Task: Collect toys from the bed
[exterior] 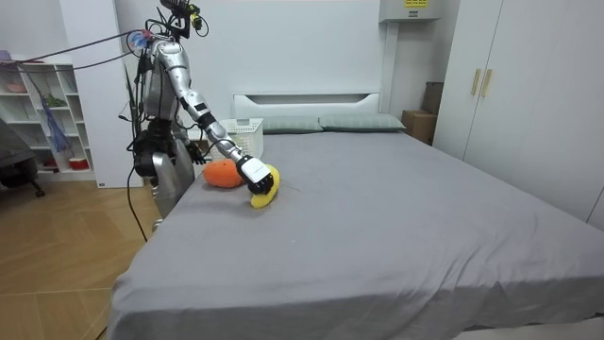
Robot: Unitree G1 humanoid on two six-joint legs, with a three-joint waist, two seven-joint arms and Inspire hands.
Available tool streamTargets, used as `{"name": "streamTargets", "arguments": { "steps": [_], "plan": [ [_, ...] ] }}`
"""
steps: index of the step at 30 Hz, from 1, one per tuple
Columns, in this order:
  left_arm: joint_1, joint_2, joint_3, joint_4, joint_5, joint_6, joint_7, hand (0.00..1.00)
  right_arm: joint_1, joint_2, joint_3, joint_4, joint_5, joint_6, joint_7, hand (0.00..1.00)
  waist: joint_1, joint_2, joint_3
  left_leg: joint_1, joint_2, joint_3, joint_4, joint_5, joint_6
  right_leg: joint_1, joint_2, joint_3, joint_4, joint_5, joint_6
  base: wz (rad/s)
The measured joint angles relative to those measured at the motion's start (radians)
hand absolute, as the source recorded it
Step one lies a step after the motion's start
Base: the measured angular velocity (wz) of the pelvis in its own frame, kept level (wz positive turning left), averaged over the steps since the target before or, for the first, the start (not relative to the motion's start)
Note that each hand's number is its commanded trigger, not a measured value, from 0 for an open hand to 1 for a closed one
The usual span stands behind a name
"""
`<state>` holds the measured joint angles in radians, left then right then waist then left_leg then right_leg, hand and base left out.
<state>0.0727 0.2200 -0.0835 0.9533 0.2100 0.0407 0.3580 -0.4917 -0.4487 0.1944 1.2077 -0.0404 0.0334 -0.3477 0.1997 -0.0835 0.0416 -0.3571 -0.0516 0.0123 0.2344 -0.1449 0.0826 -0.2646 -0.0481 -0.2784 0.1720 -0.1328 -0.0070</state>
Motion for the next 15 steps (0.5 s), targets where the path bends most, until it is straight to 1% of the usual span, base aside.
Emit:
{"name": "streamTargets", "arguments": {
  "steps": [5, 7, 12, 15],
  "plan": [
    [0.001, 0.002, 0.000, 0.012, 0.001, -0.005, 0.000, 0.00, -0.014, -0.002, 0.000, 0.003, 0.059, -0.001, -0.004, 1.00, 0.002, 0.002, 0.0012, -0.004, -0.001, -0.005, 0.002, 0.000, 0.000, -0.004, -0.001, -0.003, 0.001, 0.000, 0.000, 0.02],
    [0.001, 0.004, 0.000, 0.010, 0.005, -0.005, 0.000, 0.00, -0.017, -0.010, 0.000, 0.004, 0.072, -0.001, -0.007, 1.00, 0.000, 0.007, 0.0040, -0.012, -0.003, -0.016, 0.007, 0.000, 0.000, -0.005, -0.002, -0.014, 0.001, 0.000, 0.000, 0.13],
    [0.005, 0.004, 0.000, 0.009, 0.006, -0.005, 0.000, 0.00, -0.019, -0.015, 0.000, 0.004, 0.076, -0.003, -0.011, 1.00, 0.007, 0.011, 0.0043, -0.017, -0.003, -0.013, 0.006, 0.001, 0.001, -0.013, -0.003, -0.009, 0.001, 0.000, 0.000, 0.00],
    [0.006, 0.004, -0.019, 0.008, -0.001, -0.005, -0.001, 0.00, -0.019, -0.015, 0.000, 0.003, 0.081, -0.010, -0.011, 1.00, 0.010, 0.012, 0.0039, -0.014, -0.002, -0.009, 0.006, 0.001, 0.001, -0.014, -0.002, -0.004, 0.003, 0.000, 0.000, -0.05]
  ]
}}
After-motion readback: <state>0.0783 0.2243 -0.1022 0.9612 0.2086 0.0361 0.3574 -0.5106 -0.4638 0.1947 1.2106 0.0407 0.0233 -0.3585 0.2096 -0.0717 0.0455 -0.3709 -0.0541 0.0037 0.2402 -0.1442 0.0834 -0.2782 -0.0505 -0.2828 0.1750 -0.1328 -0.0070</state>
